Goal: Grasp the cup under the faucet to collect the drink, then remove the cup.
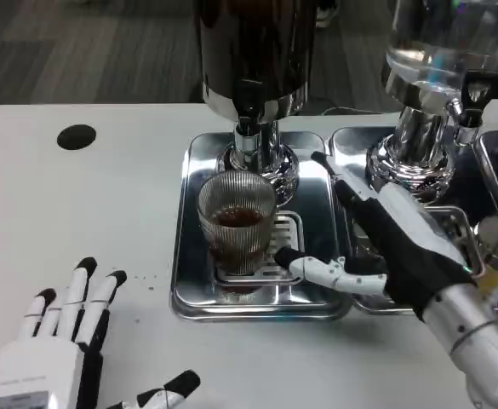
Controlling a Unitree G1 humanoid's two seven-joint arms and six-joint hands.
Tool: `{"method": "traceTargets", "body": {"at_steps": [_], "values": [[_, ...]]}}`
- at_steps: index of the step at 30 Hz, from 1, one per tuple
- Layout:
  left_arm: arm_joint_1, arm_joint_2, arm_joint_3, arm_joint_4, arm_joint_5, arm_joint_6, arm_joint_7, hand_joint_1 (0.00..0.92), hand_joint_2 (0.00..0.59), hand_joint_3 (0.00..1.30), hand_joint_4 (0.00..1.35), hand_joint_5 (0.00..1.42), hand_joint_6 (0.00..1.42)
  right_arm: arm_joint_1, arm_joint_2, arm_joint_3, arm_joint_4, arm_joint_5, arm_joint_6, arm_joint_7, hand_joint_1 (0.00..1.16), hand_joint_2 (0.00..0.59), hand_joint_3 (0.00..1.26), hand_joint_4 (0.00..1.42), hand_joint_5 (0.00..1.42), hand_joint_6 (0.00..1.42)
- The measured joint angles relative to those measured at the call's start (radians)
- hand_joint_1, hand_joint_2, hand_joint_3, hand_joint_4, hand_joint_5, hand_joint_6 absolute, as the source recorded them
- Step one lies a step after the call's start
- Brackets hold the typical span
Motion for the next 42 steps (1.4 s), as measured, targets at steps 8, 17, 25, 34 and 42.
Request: {"method": "traceTargets", "body": {"at_steps": [8,17,25,34,42], "values": [[0.032,0.008,0.027,0.0,-0.035,-0.011,0.013,0.0,0.052,0.21,0.0,0.19,0.13,-0.114,0.07,0.053,0.121,0.001,0.017,0.023,0.47,0.15,0.0,0.0,0.0,0.0],[0.052,0.012,0.043,-0.009,-0.043,-0.024,0.014,0.0,0.056,0.33,0.0,0.19,0.13,-0.19,0.125,0.058,0.265,0.01,0.014,-0.012,0.47,0.145,0.0,0.0,0.0,0.0],[0.073,0.012,0.064,-0.039,-0.043,-0.026,0.018,0.0,0.063,0.4,0.0,0.19,0.13,-0.242,0.126,0.046,0.352,0.035,-0.007,-0.037,0.5,0.141,0.0,0.0,0.0,0.0],[0.073,0.012,0.065,-0.018,-0.043,-0.027,0.018,0.0,0.073,0.48,0.0,0.2,0.13,-0.246,0.146,0.061,0.384,0.051,-0.034,-0.042,0.52,0.148,0.0,0.0,0.0,0.0],[0.076,0.011,0.065,-0.012,-0.043,-0.027,0.022,0.0,0.075,0.62,0.0,0.2,0.13,-0.266,0.151,0.057,0.441,0.056,-0.047,-0.072,0.55,0.148,0.0,0.0,0.0,0.0]]}}
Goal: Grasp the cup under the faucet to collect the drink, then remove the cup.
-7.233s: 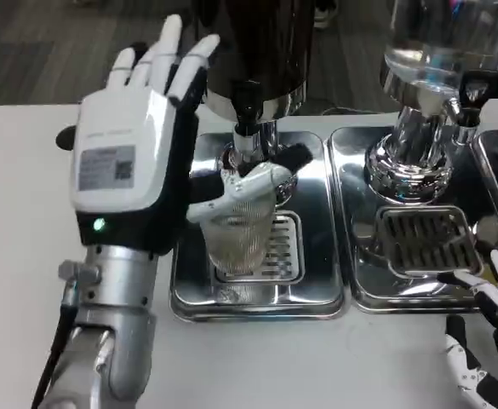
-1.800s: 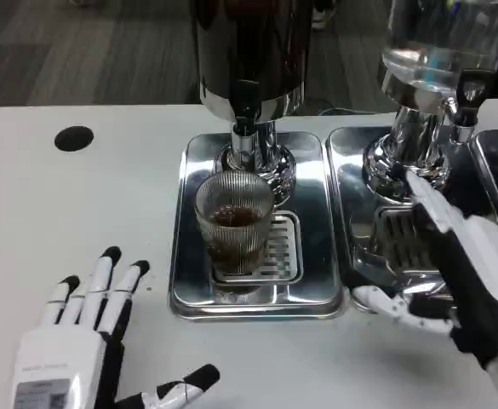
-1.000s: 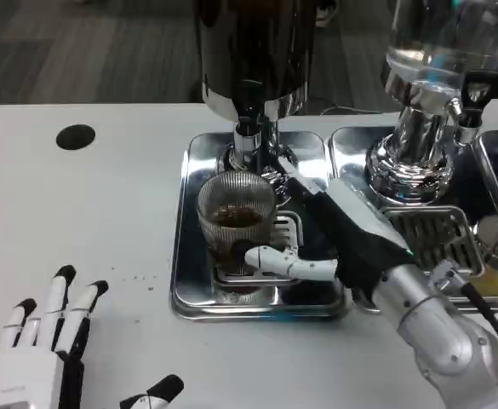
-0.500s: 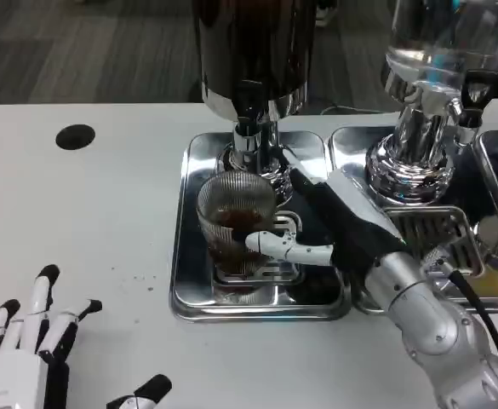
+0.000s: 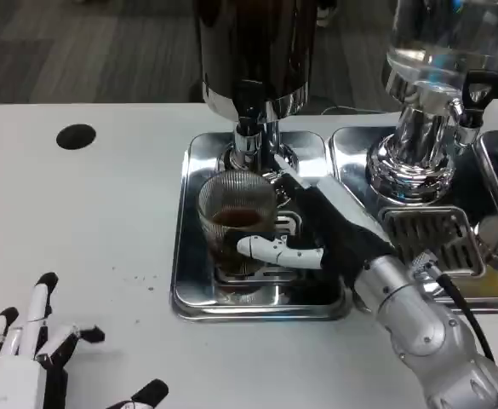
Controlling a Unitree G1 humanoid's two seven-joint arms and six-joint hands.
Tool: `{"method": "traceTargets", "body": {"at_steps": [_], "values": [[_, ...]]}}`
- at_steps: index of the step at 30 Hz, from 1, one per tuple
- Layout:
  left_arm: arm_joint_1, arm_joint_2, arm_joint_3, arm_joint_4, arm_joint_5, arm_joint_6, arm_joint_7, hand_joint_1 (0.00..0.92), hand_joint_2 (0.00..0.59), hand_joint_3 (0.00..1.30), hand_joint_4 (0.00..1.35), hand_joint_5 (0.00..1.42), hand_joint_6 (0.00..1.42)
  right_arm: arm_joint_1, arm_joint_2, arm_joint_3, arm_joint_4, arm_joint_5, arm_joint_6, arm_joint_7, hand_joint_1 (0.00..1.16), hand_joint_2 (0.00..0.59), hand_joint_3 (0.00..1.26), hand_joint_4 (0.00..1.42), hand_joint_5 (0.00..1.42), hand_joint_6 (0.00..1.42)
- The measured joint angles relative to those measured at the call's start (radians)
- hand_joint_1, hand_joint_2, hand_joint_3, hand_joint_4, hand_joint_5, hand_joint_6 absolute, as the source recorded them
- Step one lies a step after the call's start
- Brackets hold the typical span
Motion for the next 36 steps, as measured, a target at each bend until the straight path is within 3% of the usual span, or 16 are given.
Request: {"method": "traceTargets", "body": {"at_steps": [36], "values": [[-0.009,0.0,0.002,0.024,-0.025,0.0,0.002,0.0,0.091,0.7,0.02,0.22,0.13,-0.009,0.03,-0.002,0.123,0.024,-0.139,-0.057,0.62,0.162,0.0,0.03,0.0,0.03]]}}
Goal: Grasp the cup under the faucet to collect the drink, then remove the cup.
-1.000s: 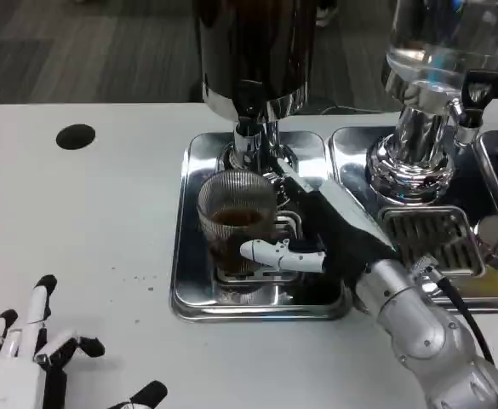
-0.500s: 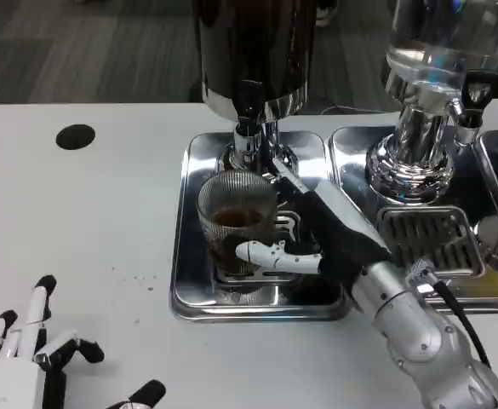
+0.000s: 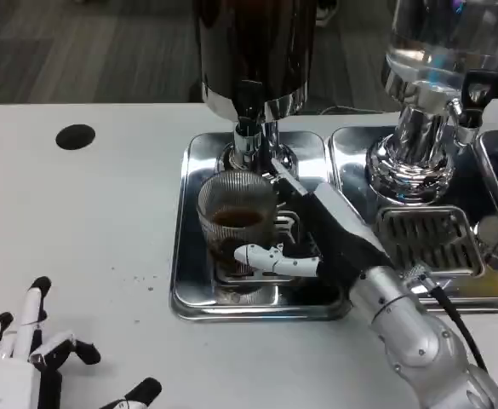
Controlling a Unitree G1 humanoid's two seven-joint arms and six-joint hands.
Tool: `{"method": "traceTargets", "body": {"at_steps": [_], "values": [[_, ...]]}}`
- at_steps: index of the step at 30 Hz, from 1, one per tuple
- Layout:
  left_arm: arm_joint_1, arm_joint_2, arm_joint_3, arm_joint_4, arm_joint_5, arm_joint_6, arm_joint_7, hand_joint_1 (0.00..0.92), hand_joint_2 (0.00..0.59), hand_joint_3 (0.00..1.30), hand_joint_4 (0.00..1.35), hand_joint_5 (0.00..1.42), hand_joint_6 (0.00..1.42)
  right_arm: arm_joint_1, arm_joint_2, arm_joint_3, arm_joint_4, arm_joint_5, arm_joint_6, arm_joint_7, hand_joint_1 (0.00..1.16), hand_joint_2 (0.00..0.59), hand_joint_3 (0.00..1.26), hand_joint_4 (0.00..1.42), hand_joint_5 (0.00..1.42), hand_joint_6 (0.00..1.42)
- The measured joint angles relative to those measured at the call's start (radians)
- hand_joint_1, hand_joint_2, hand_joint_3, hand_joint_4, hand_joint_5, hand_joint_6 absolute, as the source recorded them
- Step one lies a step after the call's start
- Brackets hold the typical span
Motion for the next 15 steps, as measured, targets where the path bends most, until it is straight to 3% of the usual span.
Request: {"method": "traceTargets", "body": {"at_steps": [7,15], "values": [[0.0,0.0,0.0,0.0,-0.001,0.001,0.0,0.0,0.093,0.71,0.03,0.22,0.13,-0.01,0.016,-0.003,0.034,0.001,-0.02,-0.018,0.65,0.164,0.0,0.14,0.06,0.08],[-0.002,0.0,0.003,0.001,-0.006,0.001,0.0,0.0,0.093,0.71,0.03,0.22,0.13,-0.016,0.022,-0.005,0.054,0.0,-0.035,-0.038,0.68,0.169,0.13,0.25,0.13,0.12]]}}
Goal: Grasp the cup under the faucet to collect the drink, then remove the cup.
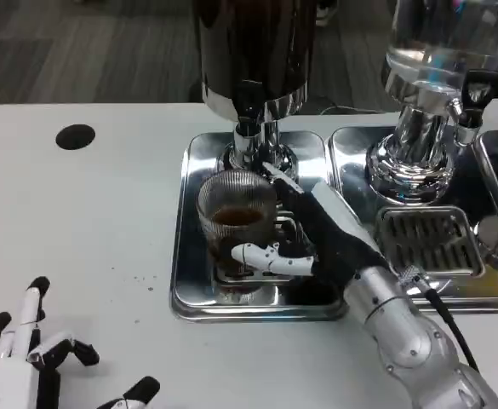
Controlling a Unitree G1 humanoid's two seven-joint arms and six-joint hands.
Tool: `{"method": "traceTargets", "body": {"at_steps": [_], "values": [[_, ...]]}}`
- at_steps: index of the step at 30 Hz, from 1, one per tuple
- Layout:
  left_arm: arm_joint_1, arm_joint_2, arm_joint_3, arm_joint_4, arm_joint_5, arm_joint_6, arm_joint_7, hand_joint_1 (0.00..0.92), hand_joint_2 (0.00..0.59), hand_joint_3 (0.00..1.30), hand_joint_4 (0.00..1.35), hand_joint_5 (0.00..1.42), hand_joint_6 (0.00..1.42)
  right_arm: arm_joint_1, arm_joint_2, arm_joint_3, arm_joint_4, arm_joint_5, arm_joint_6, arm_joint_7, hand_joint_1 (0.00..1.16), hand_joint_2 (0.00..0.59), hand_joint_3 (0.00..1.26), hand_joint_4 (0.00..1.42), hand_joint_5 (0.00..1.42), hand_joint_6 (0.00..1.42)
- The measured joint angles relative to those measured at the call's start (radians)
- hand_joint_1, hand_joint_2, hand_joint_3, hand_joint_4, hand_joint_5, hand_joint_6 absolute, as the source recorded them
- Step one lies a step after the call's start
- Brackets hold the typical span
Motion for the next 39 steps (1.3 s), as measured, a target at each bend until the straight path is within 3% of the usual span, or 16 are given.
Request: {"method": "traceTargets", "body": {"at_steps": [12,23,33,39], "values": [[0.001,0.0,0.007,0.01,-0.009,-0.006,0.0,0.0,0.095,0.72,0.05,0.22,0.13,-0.017,0.014,-0.004,0.042,0.0,-0.023,-0.058,0.75,0.182,0.38,0.44,0.28,0.21],[0.001,0.001,0.016,0.017,-0.034,-0.011,0.0,0.0,0.097,0.72,0.05,0.22,0.13,0.001,0.032,-0.008,0.075,-0.003,-0.086,-0.143,0.83,0.182,0.58,0.64,0.45,0.33],[0.001,0.001,0.016,0.017,-0.034,-0.012,0.0,0.0,0.097,0.72,0.05,0.22,0.13,0.03,0.024,-0.021,0.082,-0.006,-0.127,-0.204,0.85,0.186,0.66,0.7,0.52,0.38],[-0.003,0.001,0.016,0.017,-0.034,-0.012,0.0,0.0,0.097,0.72,0.05,0.22,0.13,0.045,-0.005,-0.045,0.069,-0.003,-0.135,-0.205,0.85,0.186,0.67,0.71,0.54,0.39]]}}
